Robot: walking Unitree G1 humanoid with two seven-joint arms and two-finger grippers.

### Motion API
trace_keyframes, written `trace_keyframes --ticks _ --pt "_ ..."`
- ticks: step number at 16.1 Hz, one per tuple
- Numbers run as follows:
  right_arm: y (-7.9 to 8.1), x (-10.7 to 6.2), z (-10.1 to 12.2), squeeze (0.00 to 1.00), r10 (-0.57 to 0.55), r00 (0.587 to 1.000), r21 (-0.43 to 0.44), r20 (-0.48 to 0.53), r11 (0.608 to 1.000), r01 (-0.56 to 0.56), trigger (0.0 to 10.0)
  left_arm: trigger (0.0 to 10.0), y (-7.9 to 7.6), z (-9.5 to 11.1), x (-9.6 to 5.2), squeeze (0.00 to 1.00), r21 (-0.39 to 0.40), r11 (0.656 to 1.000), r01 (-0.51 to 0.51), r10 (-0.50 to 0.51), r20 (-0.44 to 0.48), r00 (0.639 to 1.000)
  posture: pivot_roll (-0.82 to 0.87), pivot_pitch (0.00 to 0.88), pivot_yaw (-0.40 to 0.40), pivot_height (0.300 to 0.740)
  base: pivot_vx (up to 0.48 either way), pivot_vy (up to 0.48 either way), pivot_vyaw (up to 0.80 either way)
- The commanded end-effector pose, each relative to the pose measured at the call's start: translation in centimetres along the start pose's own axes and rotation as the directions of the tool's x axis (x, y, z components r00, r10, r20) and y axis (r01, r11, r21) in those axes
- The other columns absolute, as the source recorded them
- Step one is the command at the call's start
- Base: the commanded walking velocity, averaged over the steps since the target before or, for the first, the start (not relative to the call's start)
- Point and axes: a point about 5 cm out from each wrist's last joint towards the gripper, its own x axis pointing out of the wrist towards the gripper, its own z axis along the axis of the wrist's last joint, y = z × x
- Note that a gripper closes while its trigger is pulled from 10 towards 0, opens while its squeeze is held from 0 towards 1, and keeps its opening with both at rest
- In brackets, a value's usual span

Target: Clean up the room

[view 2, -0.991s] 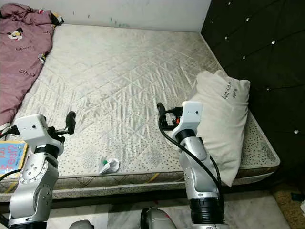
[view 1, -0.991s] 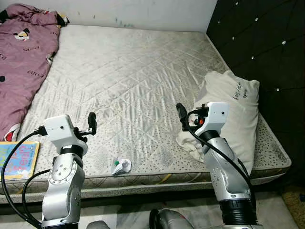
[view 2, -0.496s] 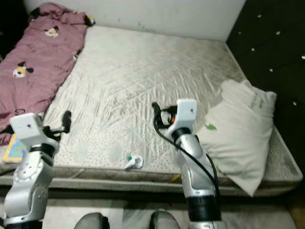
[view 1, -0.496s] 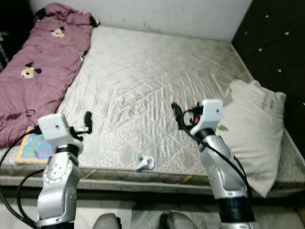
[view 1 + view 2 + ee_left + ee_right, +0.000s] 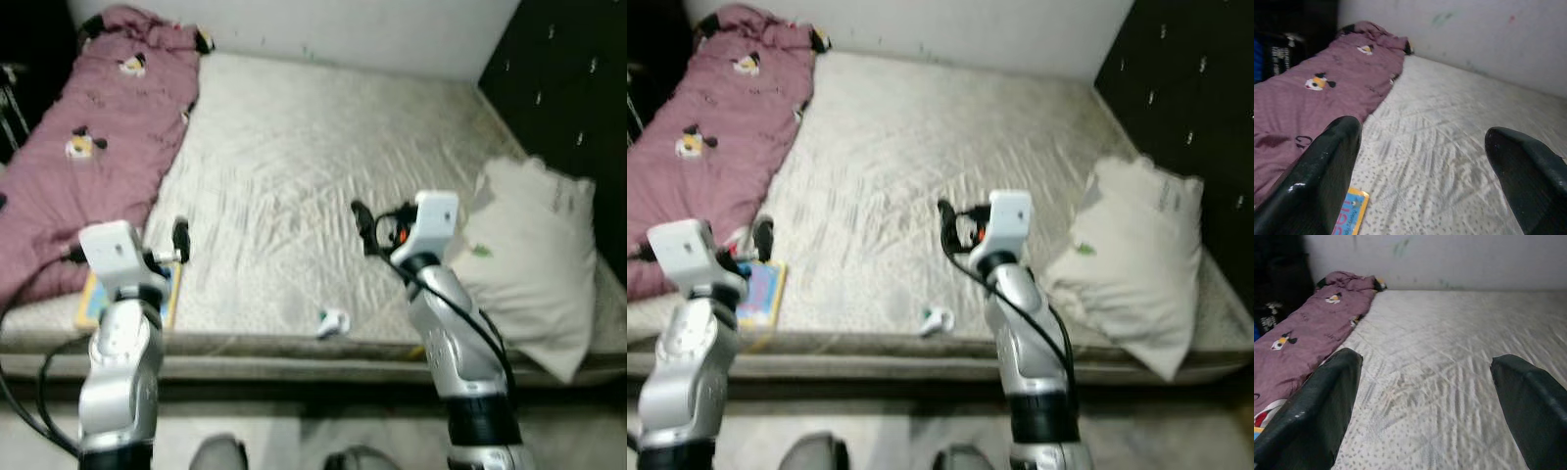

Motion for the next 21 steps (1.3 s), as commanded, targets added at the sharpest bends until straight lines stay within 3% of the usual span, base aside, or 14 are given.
trace_keyframes --ticks 1,5,21 --pt "-1.18 -0.25 -0.53 0.00 -0.048 0.998 0.001 -0.031 0.999 0.049 10.0 10.0 -0.79 -0.13 0.12 0.00 -0.015 0.999 0.028 -0.028 -0.009 1.000 0.05 0.058 -0.081 0.740 0.000 0.000 -0.80" --pt "-1.17 -0.26 -0.79 0.00 -0.049 0.998 0.005 -0.038 0.999 0.049 10.0 10.0 -0.68 -0.19 0.17 0.00 -0.021 1.000 0.017 -0.017 -0.010 1.000 0.05 0.056 -0.081 0.740 0.000 0.000 -0.70" --pt "-0.95 -0.43 -0.90 0.00 -0.014 1.000 0.001 -0.027 1.000 0.014 10.0 10.0 -0.93 -0.41 0.29 0.00 -0.013 1.000 0.017 -0.017 -0.013 1.000 0.05 0.054 -0.084 0.740 0.000 0.000 0.00"
